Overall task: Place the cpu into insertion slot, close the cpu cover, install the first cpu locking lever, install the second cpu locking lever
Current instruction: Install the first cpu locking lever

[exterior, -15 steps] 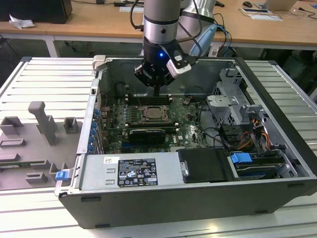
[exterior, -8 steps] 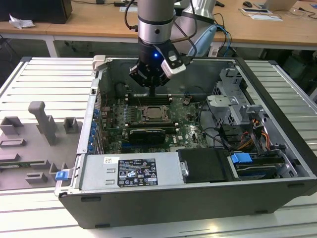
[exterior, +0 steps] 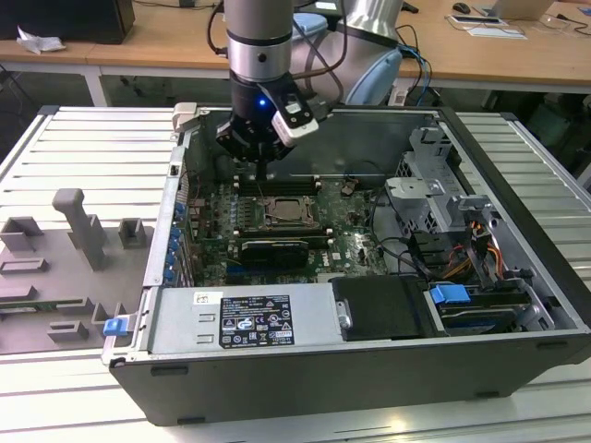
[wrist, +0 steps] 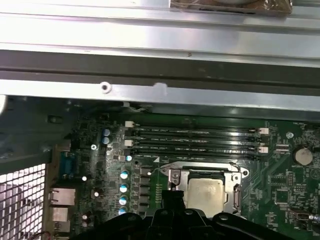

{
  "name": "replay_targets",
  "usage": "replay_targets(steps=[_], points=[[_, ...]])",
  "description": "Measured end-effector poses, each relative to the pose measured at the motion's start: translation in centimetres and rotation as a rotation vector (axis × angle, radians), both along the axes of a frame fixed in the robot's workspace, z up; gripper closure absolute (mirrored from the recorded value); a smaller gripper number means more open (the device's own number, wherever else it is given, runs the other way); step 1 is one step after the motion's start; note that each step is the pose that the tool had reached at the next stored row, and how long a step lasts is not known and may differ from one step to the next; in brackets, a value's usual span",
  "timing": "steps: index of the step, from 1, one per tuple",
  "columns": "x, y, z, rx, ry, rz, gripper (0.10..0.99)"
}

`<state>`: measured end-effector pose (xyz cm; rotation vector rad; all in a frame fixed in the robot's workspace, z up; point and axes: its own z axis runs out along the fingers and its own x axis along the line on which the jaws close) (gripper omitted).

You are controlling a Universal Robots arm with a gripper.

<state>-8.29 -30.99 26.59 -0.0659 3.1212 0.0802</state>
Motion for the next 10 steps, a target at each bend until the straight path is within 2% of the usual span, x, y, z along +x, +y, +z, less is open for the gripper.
replay_targets(steps=[5, 10], points=[[-1.50, 0.00, -0.01, 0.000, 0.0000, 0.000, 0.980], [-2.23, 0.03, -0.05, 0.000, 0.0000, 0.000, 0.980]])
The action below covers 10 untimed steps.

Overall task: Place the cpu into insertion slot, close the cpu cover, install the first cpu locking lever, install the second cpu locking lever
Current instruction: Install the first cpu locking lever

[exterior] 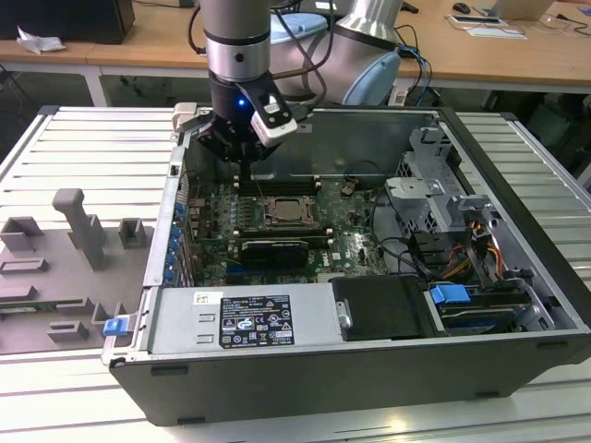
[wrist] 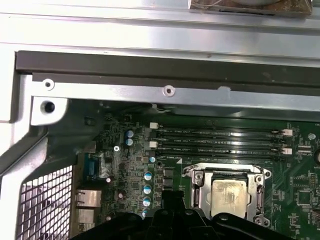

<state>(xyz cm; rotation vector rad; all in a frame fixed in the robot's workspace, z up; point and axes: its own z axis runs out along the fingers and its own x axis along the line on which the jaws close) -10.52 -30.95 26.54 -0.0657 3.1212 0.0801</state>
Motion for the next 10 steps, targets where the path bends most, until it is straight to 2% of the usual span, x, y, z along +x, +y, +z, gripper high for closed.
replay_targets(steps=[5, 10], points=[[-0.21, 0.41, -0.12, 0.000, 0.0001, 0.000, 0.980], [-0.29, 1.09, -0.28, 0.000, -0.0001, 0.000, 0.980]])
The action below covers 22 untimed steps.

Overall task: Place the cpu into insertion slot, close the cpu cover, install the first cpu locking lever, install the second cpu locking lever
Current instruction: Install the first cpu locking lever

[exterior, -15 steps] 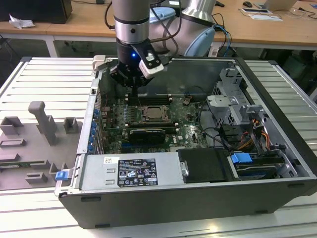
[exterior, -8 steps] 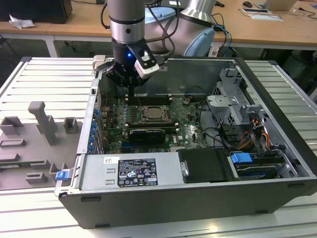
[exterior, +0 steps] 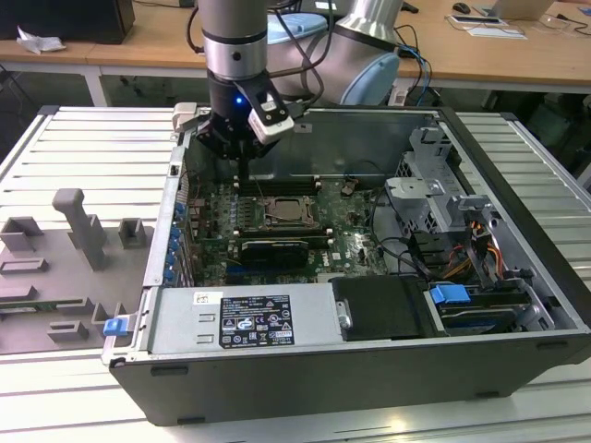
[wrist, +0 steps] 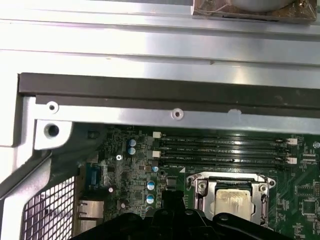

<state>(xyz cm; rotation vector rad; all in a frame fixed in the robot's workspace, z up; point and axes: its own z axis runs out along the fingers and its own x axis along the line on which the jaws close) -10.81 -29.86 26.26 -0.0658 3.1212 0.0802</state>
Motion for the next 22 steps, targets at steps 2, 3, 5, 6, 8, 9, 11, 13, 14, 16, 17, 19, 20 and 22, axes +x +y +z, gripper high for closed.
replay_targets(steps=[2, 3, 5, 6, 8, 9, 11, 13, 14, 16, 17, 19, 20, 22], points=[[0.00, 0.40, -0.05, 0.000, 0.0001, 0.000, 0.980], [0.00, 0.48, -0.06, 0.000, 0.0001, 0.000, 0.980], [0.11, 0.57, -0.07, 0.000, 0.0001, 0.000, 0.980], [0.31, 0.62, -0.08, 0.000, 0.0001, 0.000, 0.980], [0.87, 0.69, -0.11, -0.001, 0.0001, 0.000, 0.980], [1.05, 0.71, -0.12, -0.001, 0.0001, 0.000, 0.980], [1.69, 0.77, -0.16, -0.002, 0.0001, 0.000, 0.980], [2.51, 0.82, -0.24, -0.003, 0.0000, 0.000, 0.980], [2.83, 0.83, -0.27, -0.003, 0.0001, 0.000, 0.980], [3.40, 0.86, -0.32, -0.004, 0.0000, 0.000, 0.980], [3.64, 0.88, -0.34, -0.005, 0.0001, 0.000, 0.980], [4.51, 0.90, -0.43, -0.007, 0.0001, 0.000, 0.980], [4.77, 0.91, -0.46, -0.007, 0.0001, 0.000, 0.980], [4.94, 0.90, -0.52, 0.001, 0.0001, 0.000, 0.980]])
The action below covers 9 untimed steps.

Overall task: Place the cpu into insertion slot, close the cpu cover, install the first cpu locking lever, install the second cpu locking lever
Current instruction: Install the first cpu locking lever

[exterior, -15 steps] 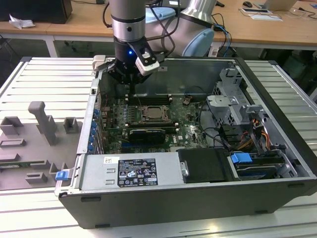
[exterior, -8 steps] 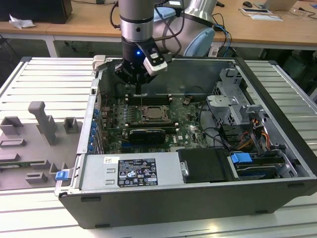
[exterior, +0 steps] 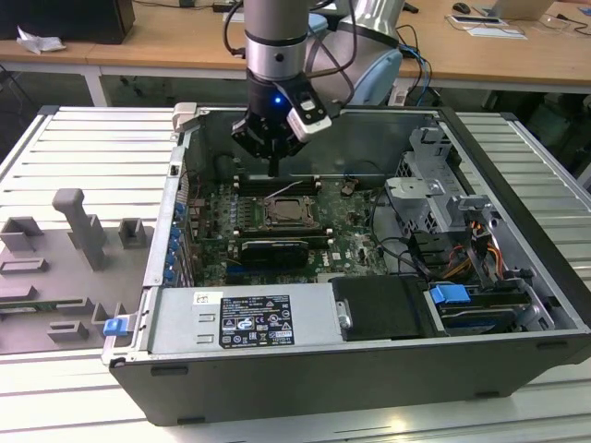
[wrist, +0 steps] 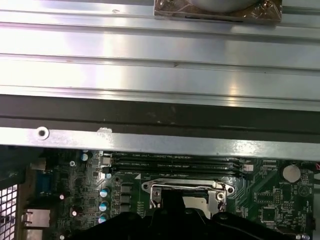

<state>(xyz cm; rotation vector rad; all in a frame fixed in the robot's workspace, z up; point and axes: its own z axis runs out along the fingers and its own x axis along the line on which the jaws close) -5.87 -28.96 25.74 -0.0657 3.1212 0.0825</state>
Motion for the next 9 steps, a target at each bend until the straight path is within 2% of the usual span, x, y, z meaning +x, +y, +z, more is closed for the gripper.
replay_targets(steps=[1, 3, 6, 9], points=[[0.00, 0.00, -0.02, 0.012, -0.0002, 0.000, 0.980], [0.00, -0.01, -0.07, 0.027, -0.0002, 0.000, 0.980], [0.14, -0.01, -0.42, 0.027, -0.0002, 0.000, 0.980], [0.64, -0.01, -0.91, 0.027, -0.0002, 0.000, 0.980]])
